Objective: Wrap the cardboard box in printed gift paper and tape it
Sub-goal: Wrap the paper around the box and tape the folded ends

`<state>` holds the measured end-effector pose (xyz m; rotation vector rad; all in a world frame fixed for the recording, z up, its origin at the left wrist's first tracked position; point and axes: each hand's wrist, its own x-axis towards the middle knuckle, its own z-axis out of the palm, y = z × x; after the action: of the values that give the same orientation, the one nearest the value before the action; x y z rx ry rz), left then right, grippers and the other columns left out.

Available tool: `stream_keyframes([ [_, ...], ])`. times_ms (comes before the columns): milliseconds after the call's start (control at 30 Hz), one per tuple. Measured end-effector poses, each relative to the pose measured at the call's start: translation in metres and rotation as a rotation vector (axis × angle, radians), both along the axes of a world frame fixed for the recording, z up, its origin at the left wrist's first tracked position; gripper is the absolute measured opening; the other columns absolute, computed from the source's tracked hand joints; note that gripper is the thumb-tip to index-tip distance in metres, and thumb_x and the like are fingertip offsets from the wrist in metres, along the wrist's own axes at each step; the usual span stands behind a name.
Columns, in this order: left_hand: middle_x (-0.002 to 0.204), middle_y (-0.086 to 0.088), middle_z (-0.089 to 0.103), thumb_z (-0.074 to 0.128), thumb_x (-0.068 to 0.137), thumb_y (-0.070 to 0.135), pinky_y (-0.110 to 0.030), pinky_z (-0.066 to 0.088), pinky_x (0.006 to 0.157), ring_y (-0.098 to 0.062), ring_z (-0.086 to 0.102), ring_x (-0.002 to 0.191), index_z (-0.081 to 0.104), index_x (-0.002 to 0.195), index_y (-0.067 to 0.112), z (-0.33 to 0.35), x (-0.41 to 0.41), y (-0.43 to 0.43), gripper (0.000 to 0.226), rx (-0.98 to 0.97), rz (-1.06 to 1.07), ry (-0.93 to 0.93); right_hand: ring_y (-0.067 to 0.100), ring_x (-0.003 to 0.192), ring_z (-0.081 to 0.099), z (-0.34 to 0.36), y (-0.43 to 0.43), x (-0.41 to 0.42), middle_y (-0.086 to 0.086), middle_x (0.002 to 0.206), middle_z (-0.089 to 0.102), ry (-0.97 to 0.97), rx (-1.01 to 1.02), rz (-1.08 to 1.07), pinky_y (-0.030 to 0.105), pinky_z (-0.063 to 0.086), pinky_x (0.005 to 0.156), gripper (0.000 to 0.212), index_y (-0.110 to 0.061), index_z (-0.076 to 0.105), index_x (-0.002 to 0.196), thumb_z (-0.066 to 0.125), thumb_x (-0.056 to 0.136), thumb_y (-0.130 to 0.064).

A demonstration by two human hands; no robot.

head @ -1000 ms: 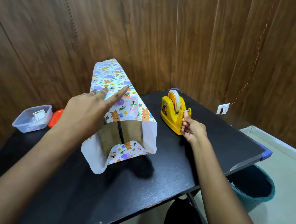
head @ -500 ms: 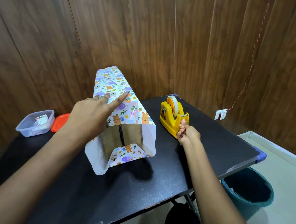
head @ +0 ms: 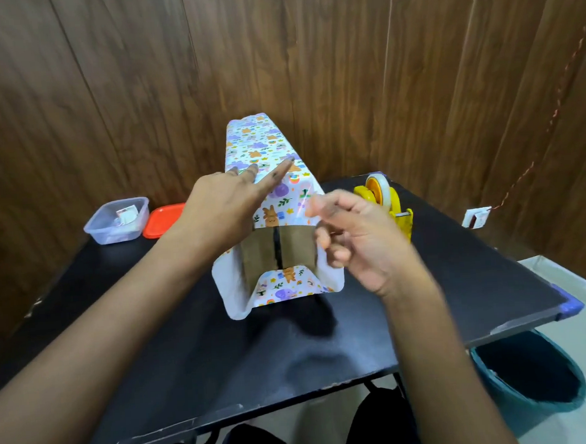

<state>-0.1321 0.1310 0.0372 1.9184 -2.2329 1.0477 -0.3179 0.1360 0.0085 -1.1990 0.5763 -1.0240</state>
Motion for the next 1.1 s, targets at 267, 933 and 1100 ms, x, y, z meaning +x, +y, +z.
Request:
stream_keyframes([
  [267, 0.149, -0.010, 0.033, 0.053, 0.090, 0.024, -0.032, 0.037, 0.067, -0.030, 0.047, 0.123, -0.008, 0.148, 0.034, -0.001, 0.000, -0.003, 0.084, 0.028, 0.026, -0.008, 0.010, 0.036, 0.033, -0.055, -0.016, 0.080, -0.004, 0.038, 0.046, 0.012, 0.015, -0.348, 0.018, 0.027, 0.035, 0.023, -0.011, 0.057, 0.069, 0.060, 0.092, -0.017],
  [933, 0.151, -0.011, 0.029, 0.056, 0.090, 0.026, -0.032, 0.038, 0.076, -0.032, 0.042, 0.129, 0.005, 0.150, 0.030, -0.004, -0.001, -0.007, 0.078, 0.031, 0.052, 0.015, 0.029, 0.068, 0.063, -0.068, -0.034, 0.097, 0.009, 0.057, 0.063, 0.418, -0.254, -0.794, 0.040, 0.050, 0.071, 0.040, -0.008, 0.060, 0.072, 0.053, 0.092, -0.042],
  [1100, 0.151, -0.010, 0.029, 0.056, 0.090, 0.028, -0.032, 0.032, 0.070, -0.032, 0.042, 0.129, 0.005, 0.149, 0.030, -0.004, -0.001, -0.007, 0.078, 0.032, 0.058, 0.010, 0.019, 0.052, 0.058, -0.067, -0.034, 0.093, 0.000, 0.040, 0.052, 0.417, -0.179, -0.754, 0.031, 0.046, 0.063, 0.048, -0.009, 0.056, 0.060, 0.057, 0.087, -0.048],
])
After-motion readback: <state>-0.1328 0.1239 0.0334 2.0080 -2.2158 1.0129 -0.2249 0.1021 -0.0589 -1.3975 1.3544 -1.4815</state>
